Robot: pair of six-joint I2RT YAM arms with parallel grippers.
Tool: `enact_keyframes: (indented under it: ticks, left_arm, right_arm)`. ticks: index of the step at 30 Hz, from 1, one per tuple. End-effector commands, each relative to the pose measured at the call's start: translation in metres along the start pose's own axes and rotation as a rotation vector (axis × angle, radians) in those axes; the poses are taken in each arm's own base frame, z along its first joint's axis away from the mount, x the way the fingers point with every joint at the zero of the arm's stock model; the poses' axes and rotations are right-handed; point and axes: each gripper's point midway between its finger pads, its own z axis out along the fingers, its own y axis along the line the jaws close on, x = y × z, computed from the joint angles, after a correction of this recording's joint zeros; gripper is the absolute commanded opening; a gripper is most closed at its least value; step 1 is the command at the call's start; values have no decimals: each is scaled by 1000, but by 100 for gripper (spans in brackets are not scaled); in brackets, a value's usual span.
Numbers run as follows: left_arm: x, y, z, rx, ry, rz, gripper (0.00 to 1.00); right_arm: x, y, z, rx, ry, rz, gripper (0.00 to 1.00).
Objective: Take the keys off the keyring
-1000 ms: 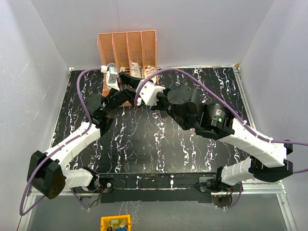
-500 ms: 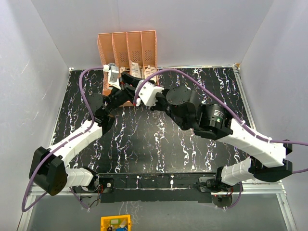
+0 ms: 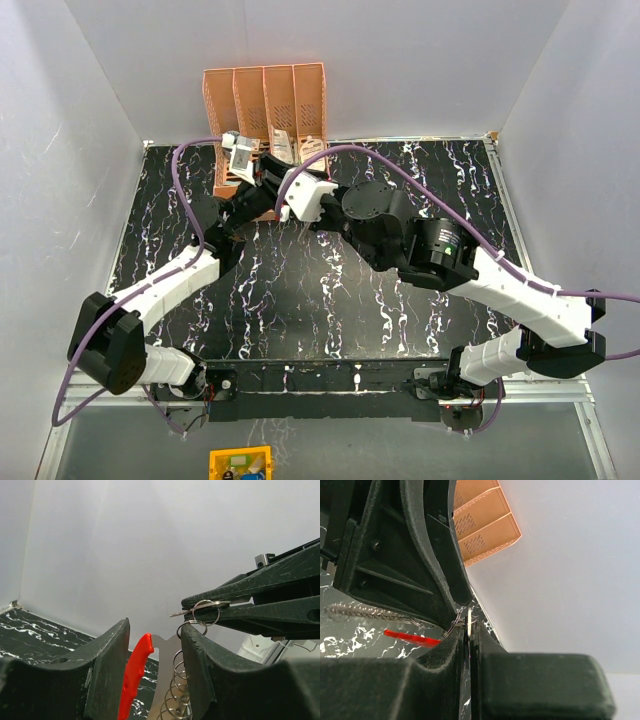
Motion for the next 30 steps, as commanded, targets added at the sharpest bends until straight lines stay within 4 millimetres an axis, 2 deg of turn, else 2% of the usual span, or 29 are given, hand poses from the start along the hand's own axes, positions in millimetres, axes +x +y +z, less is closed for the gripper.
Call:
enact_keyframes:
  ticks: [1,4,6,7,10,11,15,19,25,30]
  left_arm:
    - [-5,-20,5,82,-12,12,44]
    - [-6,-22,4,86,-15,12,46]
    - [-7,-24,4,94,-16,21,41]
    - [-7,-26,4,100,-16,26,35]
    - [-8,-25,4,91,-18,32,5]
    - [-10,-22,4,71,-24,38,0]
    - [-12,-7,-3,-55,-21,93,0]
    - [-20,5,-13,-175,7,221,0]
    - [-41,3,-23,-248,-14,374,0]
    - [-46,-1,-20,-226,-15,413,0]
  right_arm:
    - [-18,-28,-9,86,-86,85,0]
    - [-18,-29,-10,91,-86,89,0]
    - [-17,-29,-10,94,-85,90,0]
    - [-17,-30,-11,96,-85,91,0]
    - [-16,-30,-12,99,-86,96,0]
    - [-16,-31,-12,101,-87,98,0]
    - [-13,-32,-13,110,-76,99,0]
    - [-10,-37,-16,130,-65,104,0]
    - [-10,-43,-16,167,-58,114,0]
    - [-13,-43,-9,192,-51,106,0]
